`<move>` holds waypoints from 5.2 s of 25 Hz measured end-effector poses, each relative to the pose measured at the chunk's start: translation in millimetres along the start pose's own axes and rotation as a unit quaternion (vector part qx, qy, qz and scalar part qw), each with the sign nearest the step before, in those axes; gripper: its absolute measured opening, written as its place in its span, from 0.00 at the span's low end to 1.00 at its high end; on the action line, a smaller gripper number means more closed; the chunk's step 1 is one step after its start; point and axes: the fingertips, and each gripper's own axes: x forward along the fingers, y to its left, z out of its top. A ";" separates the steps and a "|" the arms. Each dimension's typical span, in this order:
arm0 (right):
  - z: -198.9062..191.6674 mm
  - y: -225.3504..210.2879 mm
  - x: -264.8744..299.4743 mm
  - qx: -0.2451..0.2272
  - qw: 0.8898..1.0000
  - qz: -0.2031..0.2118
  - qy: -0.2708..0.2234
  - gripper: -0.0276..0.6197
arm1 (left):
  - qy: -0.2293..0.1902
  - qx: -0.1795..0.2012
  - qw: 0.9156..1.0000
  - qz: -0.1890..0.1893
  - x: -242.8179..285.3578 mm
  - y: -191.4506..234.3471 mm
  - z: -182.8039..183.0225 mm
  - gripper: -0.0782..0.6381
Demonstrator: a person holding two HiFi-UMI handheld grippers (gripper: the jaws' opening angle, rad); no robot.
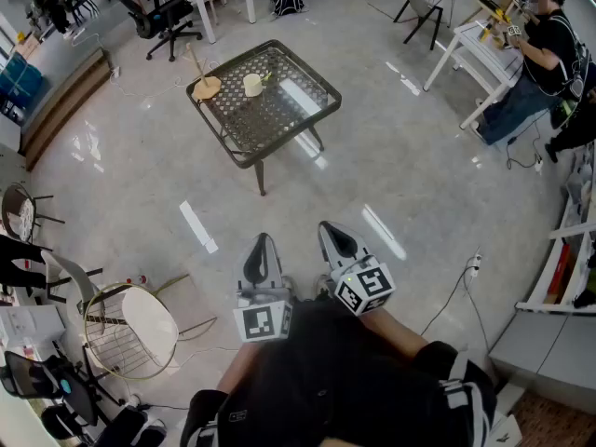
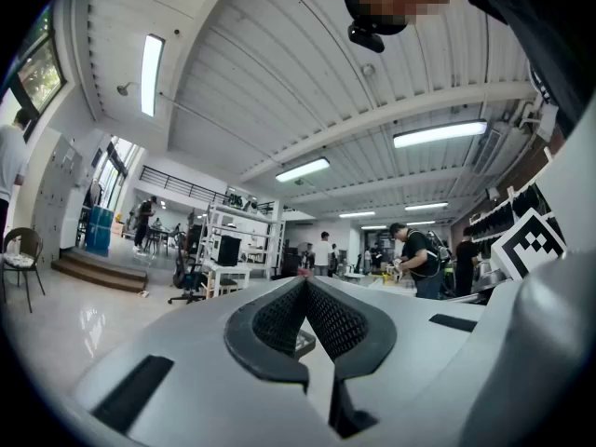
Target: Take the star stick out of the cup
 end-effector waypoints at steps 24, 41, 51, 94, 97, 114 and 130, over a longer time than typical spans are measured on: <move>-7.4 40.1 41.9 0.004 1.000 -0.011 -0.009 0.06 | 0.000 -0.014 1.000 -0.008 -4.9 61.5 -5.0 0.13; -4.4 13.3 115.1 0.013 0.999 -0.034 -0.008 0.06 | 0.017 -0.034 0.999 -0.012 50.8 100.6 -17.0 0.13; 35.8 -57.6 214.6 0.010 1.000 -0.001 -0.007 0.06 | 0.012 0.000 1.000 0.005 171.7 116.9 -11.4 0.13; 36.4 -254.8 543.0 0.112 0.989 0.000 0.099 0.06 | 0.038 -0.015 0.998 0.049 500.3 216.8 -23.1 0.13; 24.5 -268.5 570.7 0.129 0.985 -0.009 0.115 0.06 | 0.045 -0.039 0.997 0.057 520.7 231.2 -28.1 0.13; -84.7 -354.5 675.4 0.271 0.929 -0.104 0.228 0.19 | 0.079 -0.065 0.992 0.068 605.9 301.1 -56.1 0.13; -139.9 -382.2 708.6 0.331 0.892 -0.140 0.273 0.16 | 0.099 -0.082 0.988 0.089 630.7 336.8 -76.5 0.13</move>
